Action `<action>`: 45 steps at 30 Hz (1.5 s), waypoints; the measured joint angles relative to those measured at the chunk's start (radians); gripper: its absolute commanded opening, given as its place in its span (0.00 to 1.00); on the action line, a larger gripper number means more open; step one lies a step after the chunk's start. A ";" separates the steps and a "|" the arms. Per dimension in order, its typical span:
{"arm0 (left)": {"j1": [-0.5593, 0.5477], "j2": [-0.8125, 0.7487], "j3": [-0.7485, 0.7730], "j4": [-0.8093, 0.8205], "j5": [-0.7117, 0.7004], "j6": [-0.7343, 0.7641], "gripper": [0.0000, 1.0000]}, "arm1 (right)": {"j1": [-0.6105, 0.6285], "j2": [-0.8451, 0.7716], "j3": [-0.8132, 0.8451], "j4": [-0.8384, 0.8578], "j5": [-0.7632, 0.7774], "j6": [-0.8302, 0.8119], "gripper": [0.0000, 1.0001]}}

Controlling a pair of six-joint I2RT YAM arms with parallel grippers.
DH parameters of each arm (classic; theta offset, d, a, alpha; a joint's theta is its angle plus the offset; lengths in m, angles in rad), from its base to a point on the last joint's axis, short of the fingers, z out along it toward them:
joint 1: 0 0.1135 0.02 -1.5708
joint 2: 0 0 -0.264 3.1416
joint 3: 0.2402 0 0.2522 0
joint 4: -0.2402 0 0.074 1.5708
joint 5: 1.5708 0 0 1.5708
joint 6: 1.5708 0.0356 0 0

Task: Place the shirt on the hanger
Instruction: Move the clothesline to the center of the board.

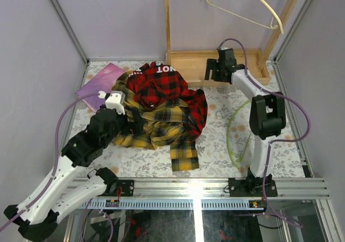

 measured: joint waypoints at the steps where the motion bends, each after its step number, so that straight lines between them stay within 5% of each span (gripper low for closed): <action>1: 0.000 -0.018 -0.013 0.000 -0.005 -0.002 1.00 | 0.000 0.039 0.047 -0.005 0.010 -0.010 0.83; 11: 0.000 -0.049 -0.050 0.002 -0.043 -0.013 1.00 | -0.009 0.395 0.570 -0.178 0.087 -0.074 0.82; 18: 0.000 -0.040 -0.054 0.002 -0.044 -0.013 1.00 | -0.027 0.526 0.636 -0.251 0.112 -0.089 0.81; 29: 0.000 -0.030 -0.059 0.003 -0.046 -0.013 1.00 | -0.036 0.521 0.629 -0.298 0.098 -0.100 0.77; 45: 0.000 -0.017 -0.059 0.003 -0.049 -0.013 1.00 | -0.047 0.201 0.086 -0.228 0.077 -0.044 0.80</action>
